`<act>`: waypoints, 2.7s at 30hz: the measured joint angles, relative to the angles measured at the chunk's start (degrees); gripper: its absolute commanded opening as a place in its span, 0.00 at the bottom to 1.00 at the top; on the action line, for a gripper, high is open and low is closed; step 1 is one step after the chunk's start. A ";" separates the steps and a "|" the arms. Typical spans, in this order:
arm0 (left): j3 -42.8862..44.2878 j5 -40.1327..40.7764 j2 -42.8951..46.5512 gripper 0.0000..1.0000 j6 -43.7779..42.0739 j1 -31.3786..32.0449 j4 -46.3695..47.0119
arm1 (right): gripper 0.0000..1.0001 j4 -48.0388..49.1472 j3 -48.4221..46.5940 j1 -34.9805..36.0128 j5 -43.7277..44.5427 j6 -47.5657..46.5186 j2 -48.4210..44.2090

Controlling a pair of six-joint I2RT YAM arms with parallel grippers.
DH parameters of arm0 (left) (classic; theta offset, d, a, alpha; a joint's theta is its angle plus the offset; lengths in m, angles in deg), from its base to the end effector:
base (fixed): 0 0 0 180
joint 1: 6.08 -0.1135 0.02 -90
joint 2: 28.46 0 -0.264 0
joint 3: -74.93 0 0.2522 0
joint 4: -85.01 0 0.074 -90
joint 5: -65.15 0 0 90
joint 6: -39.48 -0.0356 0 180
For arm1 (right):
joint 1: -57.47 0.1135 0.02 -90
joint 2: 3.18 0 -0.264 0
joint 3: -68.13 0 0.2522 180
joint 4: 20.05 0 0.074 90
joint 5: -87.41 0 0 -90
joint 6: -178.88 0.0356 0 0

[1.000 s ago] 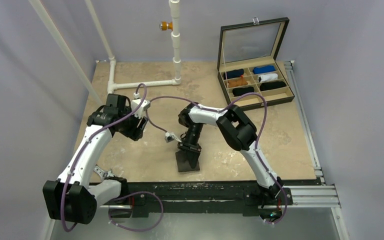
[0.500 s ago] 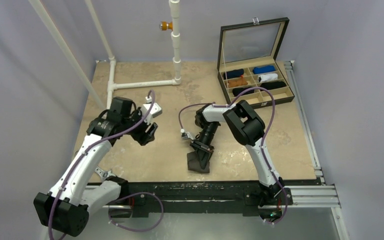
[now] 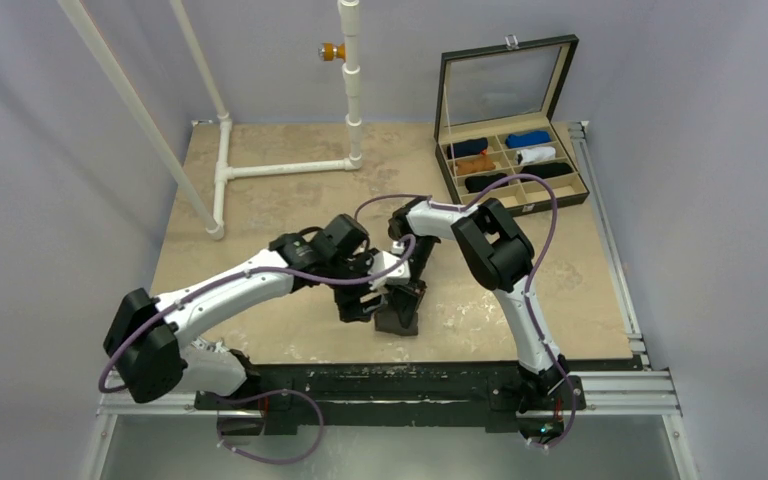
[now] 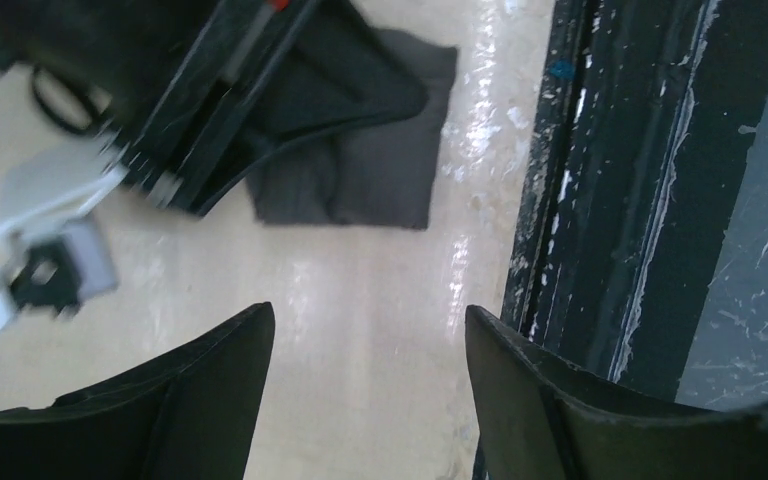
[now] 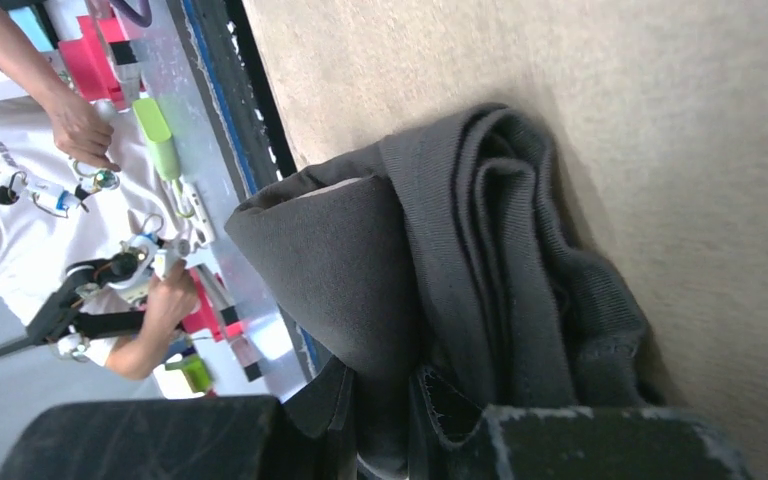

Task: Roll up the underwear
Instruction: Roll the underwear to the center of the board.

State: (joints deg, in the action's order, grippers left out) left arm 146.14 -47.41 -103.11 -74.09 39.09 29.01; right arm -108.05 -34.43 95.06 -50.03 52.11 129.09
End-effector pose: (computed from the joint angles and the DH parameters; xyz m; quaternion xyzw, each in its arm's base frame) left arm 0.1709 -0.1913 0.2609 0.5766 0.7517 -0.2338 0.2185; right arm 0.2780 0.2471 0.0970 0.4604 -0.7664 -0.3890 0.2220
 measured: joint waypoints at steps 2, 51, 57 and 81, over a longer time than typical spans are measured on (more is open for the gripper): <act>0.04 0.04 -3.19 0.78 0.00 3.41 2.36 | 0.00 0.17 -0.94 0.00 0.00 -0.90 0.11; -0.02 17.22 -23.32 0.00 3.43 15.72 16.31 | 0.43 1.62 0.22 -1.36 -0.76 -1.36 -0.79; -0.57 16.33 -22.88 0.00 2.60 15.76 17.46 | 0.56 0.44 0.48 -3.61 -1.86 -1.20 -2.23; -0.63 15.21 -24.30 0.00 -0.24 15.23 23.23 | 0.57 1.75 1.42 -20.87 -4.09 -12.33 -6.82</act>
State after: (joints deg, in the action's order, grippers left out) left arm 145.51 -32.20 -127.41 -74.33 54.33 52.24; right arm -106.30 -33.00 74.18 -54.12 39.78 122.27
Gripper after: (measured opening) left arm 0.209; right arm 0.572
